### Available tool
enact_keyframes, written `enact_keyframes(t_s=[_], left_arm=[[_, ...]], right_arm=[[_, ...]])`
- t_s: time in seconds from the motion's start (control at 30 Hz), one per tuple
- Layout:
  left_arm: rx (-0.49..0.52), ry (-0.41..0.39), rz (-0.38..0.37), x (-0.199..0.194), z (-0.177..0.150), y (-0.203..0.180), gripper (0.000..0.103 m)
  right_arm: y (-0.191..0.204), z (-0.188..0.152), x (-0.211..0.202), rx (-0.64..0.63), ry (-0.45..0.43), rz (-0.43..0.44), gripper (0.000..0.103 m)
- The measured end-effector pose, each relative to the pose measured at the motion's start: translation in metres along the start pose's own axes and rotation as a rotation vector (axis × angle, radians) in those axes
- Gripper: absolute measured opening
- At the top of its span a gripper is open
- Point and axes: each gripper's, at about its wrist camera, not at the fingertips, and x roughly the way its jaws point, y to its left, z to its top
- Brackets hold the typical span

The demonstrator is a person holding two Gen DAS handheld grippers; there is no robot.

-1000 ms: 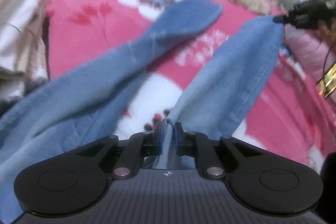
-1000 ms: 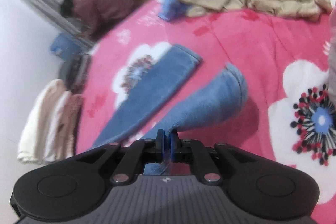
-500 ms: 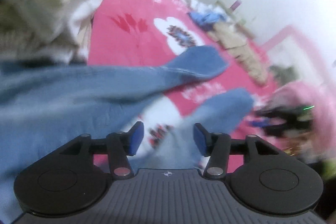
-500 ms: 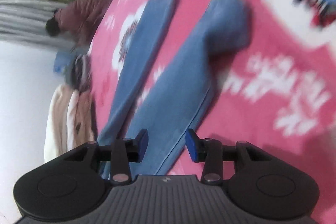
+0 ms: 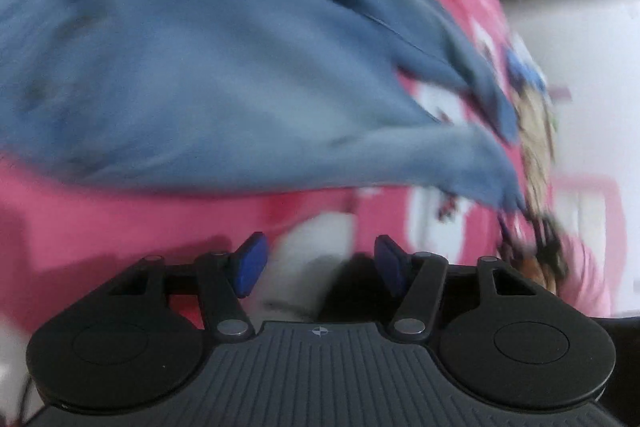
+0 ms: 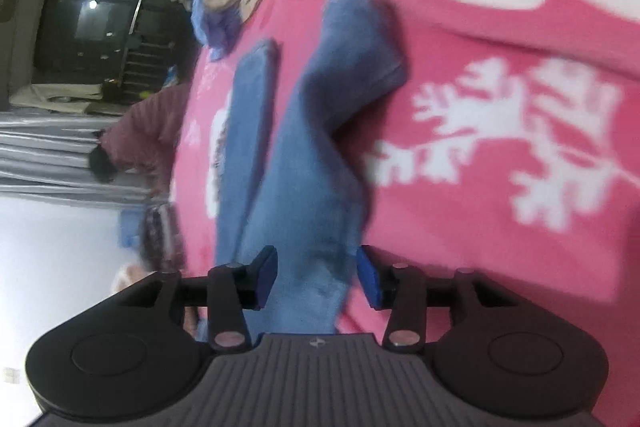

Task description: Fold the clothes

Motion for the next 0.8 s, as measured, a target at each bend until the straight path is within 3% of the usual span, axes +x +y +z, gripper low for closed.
enact_keyframes(t_s=[0.2, 0.27, 0.33, 0.5, 0.53, 0.6, 0.67, 0.8], left_arm=[[-0.181, -0.184, -0.001, -0.02, -0.014, 0.05, 0.059], [-0.232, -0.247, -0.037, -0.022, -0.015, 0.059, 0.059], [-0.261, -0.309, -0.068, -0.025, -0.014, 0.064, 0.059], [-0.321, -0.405, -0.107, -0.024, -0.011, 0.07, 0.055], [-0.33, -0.419, -0.108, -0.023, -0.011, 0.071, 0.053], [-0.322, -0.44, -0.073, -0.027, -0.009, 0.067, 0.033], [-0.3, -0.455, -0.051, -0.038, -0.009, 0.063, 0.023], [-0.276, -0.469, -0.065, -0.059, -0.01, 0.056, 0.018]], right_arm=[[0.002, 0.011, 0.023, -0.042, -0.033, 0.069, 0.051], [0.002, 0.017, 0.03, -0.051, -0.035, 0.105, 0.04], [0.002, 0.017, 0.022, -0.057, -0.024, 0.137, 0.013], [0.017, 0.013, -0.023, -0.108, -0.072, 0.181, 0.007], [0.02, 0.012, -0.037, -0.119, -0.085, 0.183, 0.007], [0.027, 0.009, -0.067, -0.135, -0.095, 0.172, 0.007], [0.034, 0.006, -0.097, -0.148, -0.097, 0.154, 0.007], [0.047, -0.001, -0.148, -0.188, -0.046, 0.017, 0.006]])
